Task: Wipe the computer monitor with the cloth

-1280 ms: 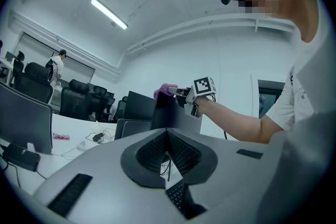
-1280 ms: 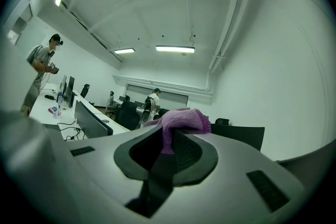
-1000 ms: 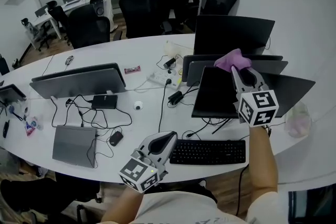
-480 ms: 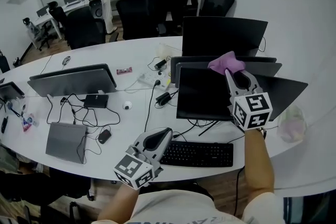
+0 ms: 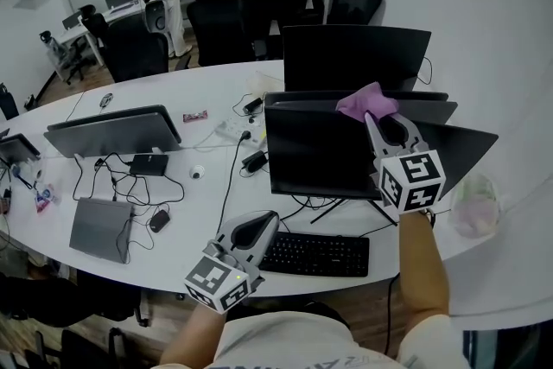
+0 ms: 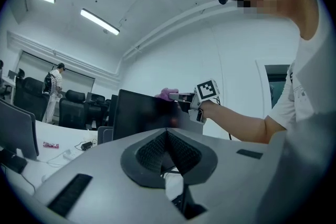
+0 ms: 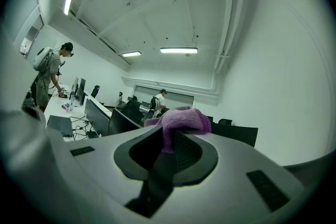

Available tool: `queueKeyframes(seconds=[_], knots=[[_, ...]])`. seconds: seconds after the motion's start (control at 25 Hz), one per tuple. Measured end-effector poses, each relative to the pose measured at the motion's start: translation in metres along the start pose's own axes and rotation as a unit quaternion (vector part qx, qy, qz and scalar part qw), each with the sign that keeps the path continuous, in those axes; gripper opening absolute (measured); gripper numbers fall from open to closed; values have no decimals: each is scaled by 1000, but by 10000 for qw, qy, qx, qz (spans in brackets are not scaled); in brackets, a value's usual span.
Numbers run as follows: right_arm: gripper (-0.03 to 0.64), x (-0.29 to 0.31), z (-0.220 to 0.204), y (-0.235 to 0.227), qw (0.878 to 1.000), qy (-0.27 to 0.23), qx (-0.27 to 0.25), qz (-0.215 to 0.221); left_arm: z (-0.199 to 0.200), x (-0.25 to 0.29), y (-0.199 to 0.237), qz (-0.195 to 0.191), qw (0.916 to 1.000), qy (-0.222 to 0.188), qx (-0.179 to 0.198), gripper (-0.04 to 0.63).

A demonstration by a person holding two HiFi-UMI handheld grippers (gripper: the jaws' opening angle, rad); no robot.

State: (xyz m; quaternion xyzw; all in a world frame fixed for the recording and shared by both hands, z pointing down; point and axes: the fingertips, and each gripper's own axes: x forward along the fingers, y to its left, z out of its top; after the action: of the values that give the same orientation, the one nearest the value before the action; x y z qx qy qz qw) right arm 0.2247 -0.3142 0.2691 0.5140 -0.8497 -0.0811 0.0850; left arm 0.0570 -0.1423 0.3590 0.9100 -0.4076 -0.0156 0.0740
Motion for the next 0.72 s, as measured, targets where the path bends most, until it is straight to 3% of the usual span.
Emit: queueKeyframes(seconds=[0.72], knots=[[63, -48, -23, -83, 9996, -19, 117, -266, -11, 64, -52, -232, 9997, 36, -11, 9]])
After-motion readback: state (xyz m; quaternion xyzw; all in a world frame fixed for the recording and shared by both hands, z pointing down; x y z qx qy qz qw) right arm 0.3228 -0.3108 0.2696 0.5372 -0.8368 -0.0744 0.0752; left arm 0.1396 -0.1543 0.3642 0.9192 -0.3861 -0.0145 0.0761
